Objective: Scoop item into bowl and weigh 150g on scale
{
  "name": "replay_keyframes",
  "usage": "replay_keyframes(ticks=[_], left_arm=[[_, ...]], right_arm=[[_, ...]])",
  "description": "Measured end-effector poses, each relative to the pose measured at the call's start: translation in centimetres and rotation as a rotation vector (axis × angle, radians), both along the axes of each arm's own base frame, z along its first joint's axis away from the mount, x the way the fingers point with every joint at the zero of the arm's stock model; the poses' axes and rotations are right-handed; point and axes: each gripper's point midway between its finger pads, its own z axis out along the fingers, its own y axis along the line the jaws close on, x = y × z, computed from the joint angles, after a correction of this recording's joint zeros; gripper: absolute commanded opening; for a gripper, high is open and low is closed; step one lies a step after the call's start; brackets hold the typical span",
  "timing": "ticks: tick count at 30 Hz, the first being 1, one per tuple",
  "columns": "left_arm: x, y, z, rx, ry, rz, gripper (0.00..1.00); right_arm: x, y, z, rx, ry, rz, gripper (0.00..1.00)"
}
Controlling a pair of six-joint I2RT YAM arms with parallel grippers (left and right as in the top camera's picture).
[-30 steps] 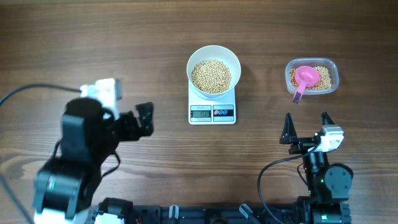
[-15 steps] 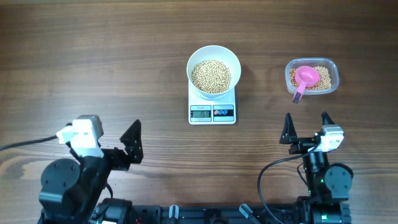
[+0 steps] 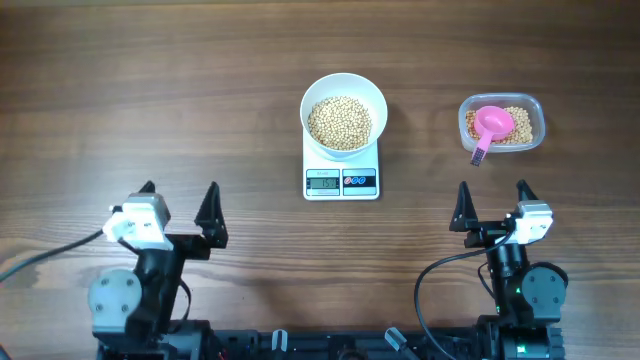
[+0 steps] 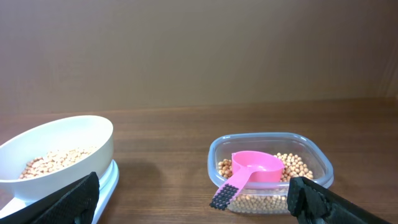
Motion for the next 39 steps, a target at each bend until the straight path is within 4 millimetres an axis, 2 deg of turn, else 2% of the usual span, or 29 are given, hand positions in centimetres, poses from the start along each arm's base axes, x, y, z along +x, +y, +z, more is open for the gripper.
replay_keyframes(ticks=[8, 15, 29, 39], left_arm=[[0.0, 1.1, -1.2, 0.022, -0.126, 0.044, 1.0], [0.5, 1.2, -2.1, 0.03, -0.216, 0.047, 1.0], [1.5, 1.2, -3.6, -0.024, -0.278, 0.047, 1.0], [1.9, -0.5, -5.2, -0.051, -0.279, -0.024, 1.0]], right_arm=[[0.0, 0.0, 0.0, 0.0, 0.0, 0.0, 1.0], [0.0, 0.0, 0.0, 0.0, 0.0, 0.0, 1.0], [0.0, 0.0, 0.0, 0.0, 0.0, 0.0, 1.0], [0.0, 0.0, 0.0, 0.0, 0.0, 0.0, 1.0]])
